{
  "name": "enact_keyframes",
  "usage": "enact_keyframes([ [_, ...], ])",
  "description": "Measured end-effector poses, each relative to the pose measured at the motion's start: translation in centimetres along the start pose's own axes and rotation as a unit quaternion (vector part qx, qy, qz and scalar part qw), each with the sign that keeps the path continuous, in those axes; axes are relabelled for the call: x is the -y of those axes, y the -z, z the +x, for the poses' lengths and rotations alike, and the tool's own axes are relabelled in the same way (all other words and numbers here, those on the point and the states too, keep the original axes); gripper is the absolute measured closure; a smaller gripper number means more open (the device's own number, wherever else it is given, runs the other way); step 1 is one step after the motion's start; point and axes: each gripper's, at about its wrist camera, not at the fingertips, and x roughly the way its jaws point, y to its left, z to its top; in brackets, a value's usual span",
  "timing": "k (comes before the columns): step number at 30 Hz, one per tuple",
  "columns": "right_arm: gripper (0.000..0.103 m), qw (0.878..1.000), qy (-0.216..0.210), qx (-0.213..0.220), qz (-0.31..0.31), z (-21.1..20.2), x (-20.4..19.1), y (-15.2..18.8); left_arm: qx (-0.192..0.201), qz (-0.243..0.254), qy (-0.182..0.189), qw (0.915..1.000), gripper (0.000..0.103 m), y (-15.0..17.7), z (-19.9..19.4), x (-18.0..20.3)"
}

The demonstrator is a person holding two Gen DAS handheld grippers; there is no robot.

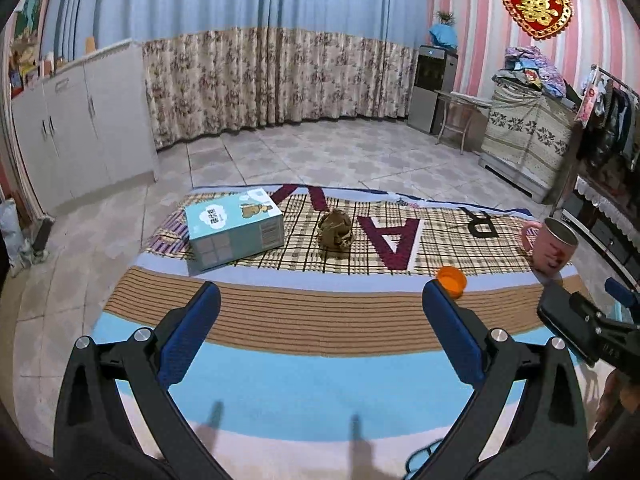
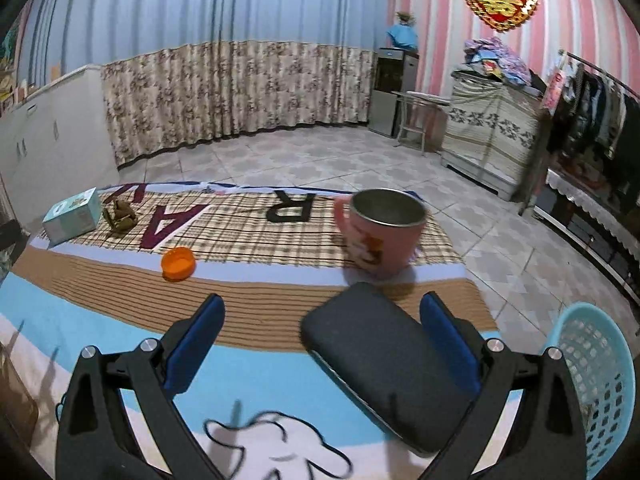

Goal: Collect trash
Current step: 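Move both tools back over the bed toward the remaining trash, then grasp the brown crumpled bag with the left tool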

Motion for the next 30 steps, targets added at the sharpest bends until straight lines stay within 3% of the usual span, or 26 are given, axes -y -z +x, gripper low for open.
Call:
enact_keyframes([
  [7,0.007,0.999,-0.015,0.002,-0.029,1.9,-2.1,-1.4,-0.03,-0.006,0.031,0.9991,0.006,-1.2,4.1,0.7],
  [13,0.007,0.999,-0.015,-0.003,-0.04,3.4,-2.4,-2.1,-0.04,0.002,0.027,0.9989,0.006,-2.9,8.5,2.3],
  [24,0.007,0.999,-0.023,-0.025,-0.018,6.6,-1.4,-2.5,-0.108,-0.006,0.024,0.9939,0.034,-3.6,17.5,3.0],
  [30,0.007,0.999,-0.029,-0.034,-0.016,7.8,-1.7,-2.6,-0.119,-0.013,0.026,0.9925,0.051,-3.4,19.0,2.9],
])
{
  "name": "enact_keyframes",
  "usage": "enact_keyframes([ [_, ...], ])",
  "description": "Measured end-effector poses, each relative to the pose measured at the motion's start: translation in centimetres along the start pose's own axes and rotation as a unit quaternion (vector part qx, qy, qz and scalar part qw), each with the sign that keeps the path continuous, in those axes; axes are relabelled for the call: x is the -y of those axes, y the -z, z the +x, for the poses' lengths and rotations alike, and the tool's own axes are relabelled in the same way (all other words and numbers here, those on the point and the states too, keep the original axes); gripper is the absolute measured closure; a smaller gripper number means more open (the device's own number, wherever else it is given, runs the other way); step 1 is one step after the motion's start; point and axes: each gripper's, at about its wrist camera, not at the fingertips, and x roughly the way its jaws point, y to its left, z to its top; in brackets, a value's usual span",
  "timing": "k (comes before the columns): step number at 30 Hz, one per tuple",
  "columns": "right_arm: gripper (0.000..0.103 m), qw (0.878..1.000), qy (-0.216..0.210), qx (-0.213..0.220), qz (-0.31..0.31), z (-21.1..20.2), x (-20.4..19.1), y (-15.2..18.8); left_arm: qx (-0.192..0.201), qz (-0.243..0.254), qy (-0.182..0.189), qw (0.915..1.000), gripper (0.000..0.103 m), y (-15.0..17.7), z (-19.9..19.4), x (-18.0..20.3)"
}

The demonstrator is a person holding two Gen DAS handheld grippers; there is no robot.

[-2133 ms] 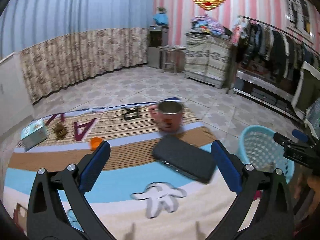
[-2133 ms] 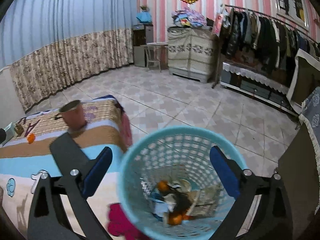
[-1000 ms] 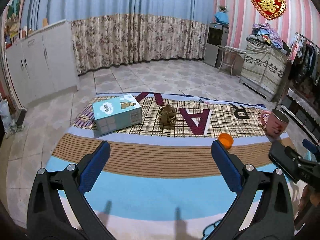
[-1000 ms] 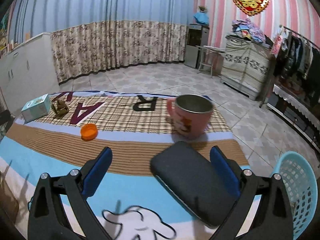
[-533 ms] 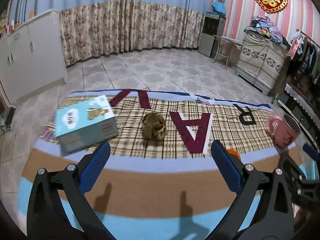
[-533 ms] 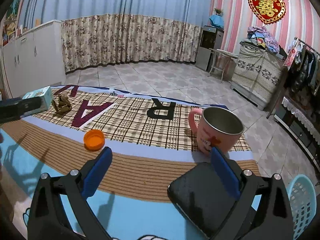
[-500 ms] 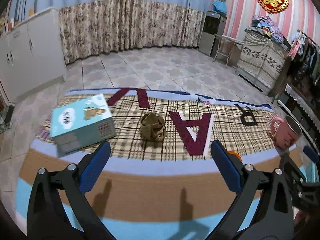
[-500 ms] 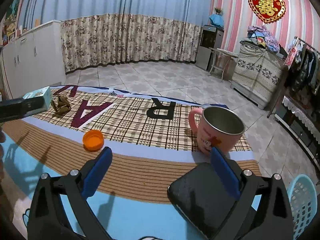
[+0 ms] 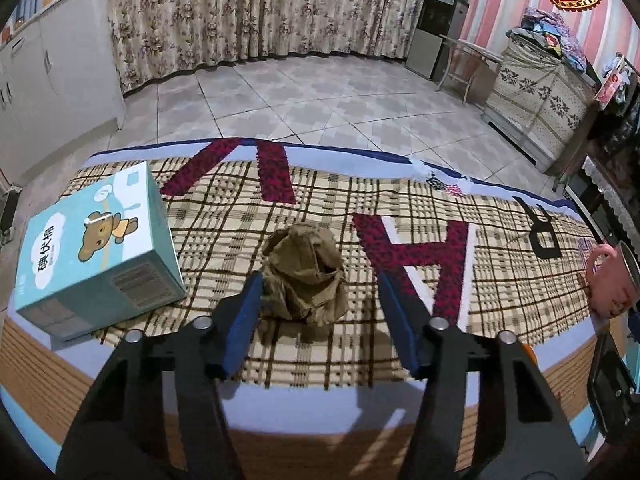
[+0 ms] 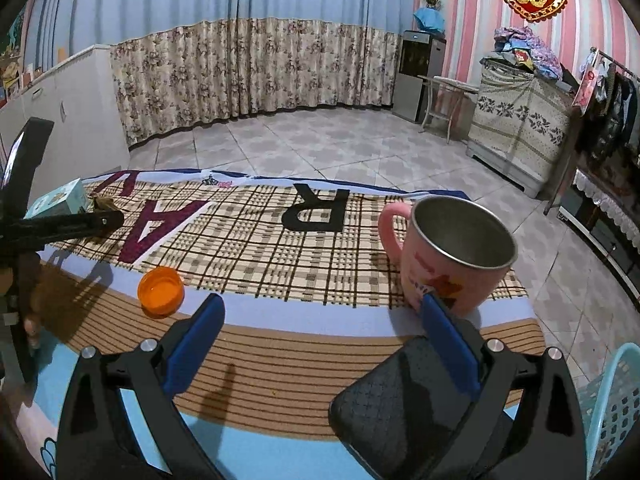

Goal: Collect trash
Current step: 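Grasp the brown crumpled bag with the left tool, then grasp the small orange lid with the right tool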

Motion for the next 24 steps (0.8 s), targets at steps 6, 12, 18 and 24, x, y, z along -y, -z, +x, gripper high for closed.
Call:
enact_keyframes([
  [6,0.007,1.0,-0.01,-0.009,-0.003,0.7,-1.2,-0.2,-0.001,0.017,0.004,0.9998,0.065,0.2,-0.2,-0.2],
  [12,0.007,0.999,-0.022,-0.017,-0.023,1.0,-3.3,-0.2,0.01,0.03,0.001,0.9995,0.066,1.1,-3.3,-1.2],
  [18,0.007,0.998,-0.047,-0.029,-0.037,1.7,-5.9,-0.3,0.026,0.03,0.0,0.9992,0.066,2.9,-7.6,-3.5],
  [24,0.007,0.995,-0.064,-0.047,-0.057,3.0,-8.9,-0.4,0.024,0.009,-0.013,0.9996,0.066,5.3,-10.2,-6.9],
])
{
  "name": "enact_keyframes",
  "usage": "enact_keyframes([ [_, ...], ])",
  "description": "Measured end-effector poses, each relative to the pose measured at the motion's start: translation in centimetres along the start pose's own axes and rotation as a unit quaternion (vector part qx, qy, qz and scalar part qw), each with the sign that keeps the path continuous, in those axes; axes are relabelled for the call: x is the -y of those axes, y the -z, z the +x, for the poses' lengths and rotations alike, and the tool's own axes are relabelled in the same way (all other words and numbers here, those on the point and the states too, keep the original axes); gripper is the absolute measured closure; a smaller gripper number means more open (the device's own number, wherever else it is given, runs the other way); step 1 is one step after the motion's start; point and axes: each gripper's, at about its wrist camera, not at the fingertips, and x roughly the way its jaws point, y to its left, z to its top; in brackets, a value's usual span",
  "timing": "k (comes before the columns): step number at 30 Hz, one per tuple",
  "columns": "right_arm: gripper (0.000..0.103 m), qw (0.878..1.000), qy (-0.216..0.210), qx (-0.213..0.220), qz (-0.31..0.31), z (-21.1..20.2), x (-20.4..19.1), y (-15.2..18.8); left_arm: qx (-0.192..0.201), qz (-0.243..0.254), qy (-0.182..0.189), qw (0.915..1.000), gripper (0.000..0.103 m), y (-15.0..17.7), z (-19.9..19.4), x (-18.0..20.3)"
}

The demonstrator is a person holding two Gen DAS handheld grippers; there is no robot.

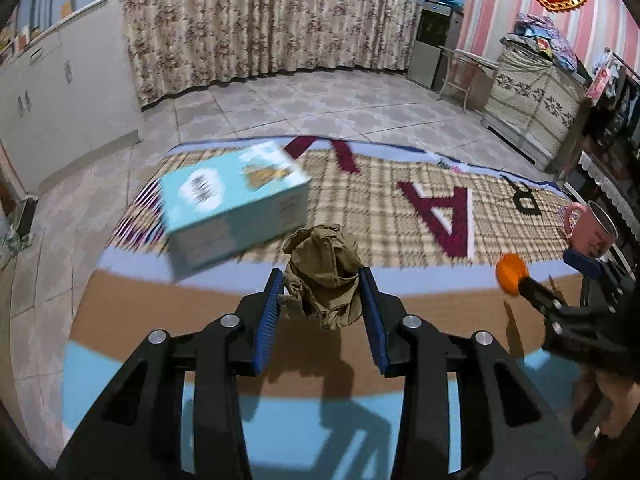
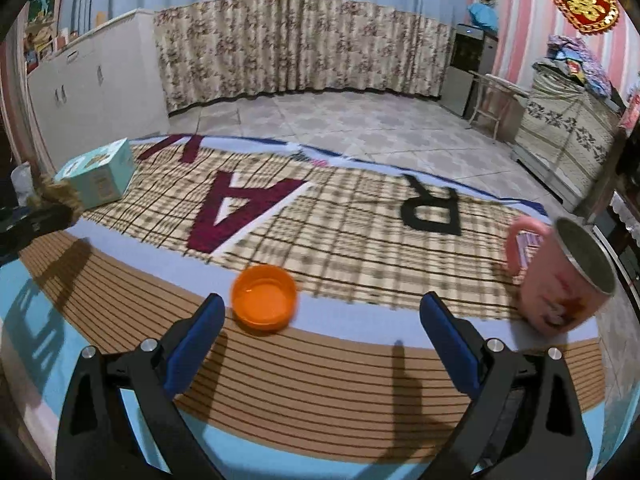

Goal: Collect trash
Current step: 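Grasp the small orange lid with the right tool, then carry the brown bag and orange lid over the light-blue basket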

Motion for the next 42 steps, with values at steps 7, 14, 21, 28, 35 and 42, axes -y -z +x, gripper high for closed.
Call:
enact_keyframes([
  [7,0.036,0.999,-0.032,-0.039,-0.01,1.9,-1.3,-0.1,-0.009,-0.023,-0.015,0.9996,0.066,2.0,-1.0,-2.3],
  [14,0.063,0.998,-0.053,-0.016,-0.03,-0.5,-1.6,0.4,-0.003,-0.018,-0.026,0.9995,0.066,2.6,-1.7,-1.2],
  [21,0.063,0.999,-0.033,0.03,-0.003,-6.5,2.8,1.2,0.032,0.018,-0.01,0.9993,0.066,2.2,-4.5,3.4],
  [28,0.063,0.997,0.018,0.068,0.042,-13.9,10.2,3.9,0.053,0.042,0.038,0.997,0.066,2.5,-7.2,9.6],
  [35,0.063,0.988,0.088,0.083,0.093,-20.8,18.1,7.8,0.069,0.08,0.097,0.9896,0.066,3.6,-10.2,17.5],
  [42,0.063,0.972,0.145,0.086,0.162,-25.7,25.9,13.4,0.073,0.136,0.14,0.9779,0.066,5.5,-12.1,26.4],
])
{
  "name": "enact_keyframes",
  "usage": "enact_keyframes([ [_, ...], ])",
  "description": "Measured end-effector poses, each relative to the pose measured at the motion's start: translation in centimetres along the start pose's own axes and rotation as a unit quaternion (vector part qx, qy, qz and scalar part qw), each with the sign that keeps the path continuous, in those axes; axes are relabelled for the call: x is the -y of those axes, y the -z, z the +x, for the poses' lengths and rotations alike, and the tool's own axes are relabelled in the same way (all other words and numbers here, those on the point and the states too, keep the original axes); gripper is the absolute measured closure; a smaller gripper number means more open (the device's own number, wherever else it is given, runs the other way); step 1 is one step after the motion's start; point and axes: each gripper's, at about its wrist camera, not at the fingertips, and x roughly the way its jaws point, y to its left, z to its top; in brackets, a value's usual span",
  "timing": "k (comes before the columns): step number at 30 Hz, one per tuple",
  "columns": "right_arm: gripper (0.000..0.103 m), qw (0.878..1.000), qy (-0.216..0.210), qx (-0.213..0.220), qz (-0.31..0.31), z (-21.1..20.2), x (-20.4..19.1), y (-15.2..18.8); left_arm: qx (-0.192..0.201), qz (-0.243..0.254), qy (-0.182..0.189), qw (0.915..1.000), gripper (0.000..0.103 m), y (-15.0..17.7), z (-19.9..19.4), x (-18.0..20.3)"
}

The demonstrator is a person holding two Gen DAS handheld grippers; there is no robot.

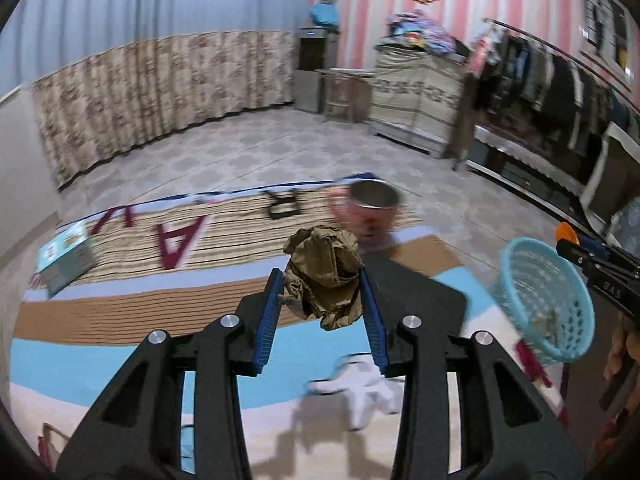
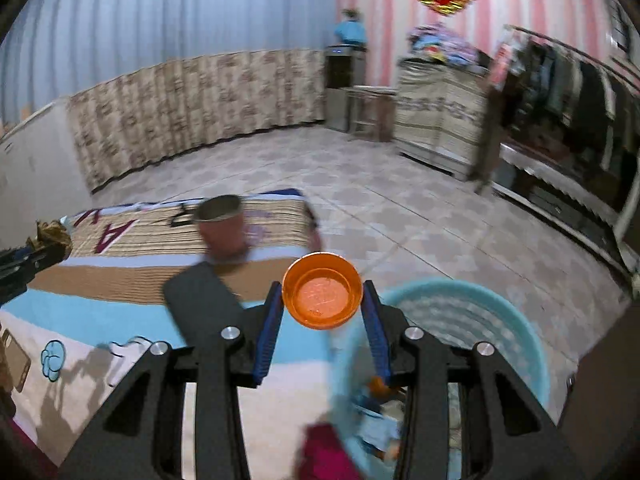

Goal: Collect trash
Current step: 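Carry the brown bag and orange lid over the light-blue basket, then open the left tool to drop the brown bag while the right tool releases the lid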

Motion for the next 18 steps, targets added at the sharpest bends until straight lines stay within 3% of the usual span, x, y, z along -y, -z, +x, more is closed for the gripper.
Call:
enact_keyframes([
  [8,0.063,0.998,0.055,0.003,0.039,-1.5,7.7,1.5,-0.003,0.055,0.062,0.9965,0.066,-0.4,1.6,10.7],
  [18,0.063,0.995,0.077,0.002,0.063,-1.4,12.3,3.4,-0.029,0.099,0.12,0.9874,0.066,1.4,5.4,20.4],
])
